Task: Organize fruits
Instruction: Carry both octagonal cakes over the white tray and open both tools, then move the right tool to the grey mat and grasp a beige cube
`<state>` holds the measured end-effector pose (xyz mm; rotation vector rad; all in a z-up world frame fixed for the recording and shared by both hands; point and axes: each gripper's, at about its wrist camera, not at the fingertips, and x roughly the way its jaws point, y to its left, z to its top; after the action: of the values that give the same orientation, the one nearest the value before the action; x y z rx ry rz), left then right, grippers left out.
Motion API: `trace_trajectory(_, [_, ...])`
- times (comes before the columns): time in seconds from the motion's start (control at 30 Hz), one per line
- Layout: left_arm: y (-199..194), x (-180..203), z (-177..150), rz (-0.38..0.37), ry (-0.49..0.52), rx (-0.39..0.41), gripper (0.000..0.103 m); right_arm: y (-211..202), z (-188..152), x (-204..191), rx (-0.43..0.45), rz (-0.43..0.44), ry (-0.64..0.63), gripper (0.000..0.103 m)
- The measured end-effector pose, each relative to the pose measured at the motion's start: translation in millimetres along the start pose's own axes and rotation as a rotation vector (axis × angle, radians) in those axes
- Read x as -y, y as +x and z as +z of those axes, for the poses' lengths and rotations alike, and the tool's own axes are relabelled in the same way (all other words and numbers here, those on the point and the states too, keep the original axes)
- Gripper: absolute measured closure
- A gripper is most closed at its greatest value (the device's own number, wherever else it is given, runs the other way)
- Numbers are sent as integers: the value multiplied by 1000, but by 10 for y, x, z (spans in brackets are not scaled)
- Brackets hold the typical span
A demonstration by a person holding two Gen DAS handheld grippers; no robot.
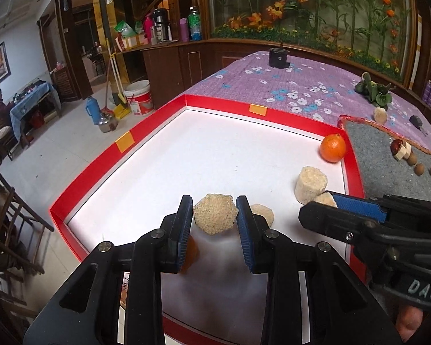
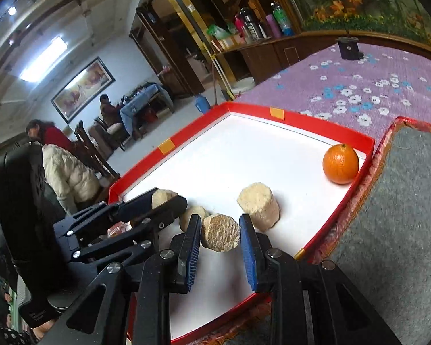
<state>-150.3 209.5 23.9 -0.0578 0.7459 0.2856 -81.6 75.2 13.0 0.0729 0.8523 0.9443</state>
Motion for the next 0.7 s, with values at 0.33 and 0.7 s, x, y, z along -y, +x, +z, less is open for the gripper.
trace_trajectory(0.33, [-76,-28,11,71,-4,28,46,-112,0,103,35,-30,34,61])
trace_trajectory(0.7, [-208,5,74,93,19,74,46,-367,68,456,135,-36,198,61])
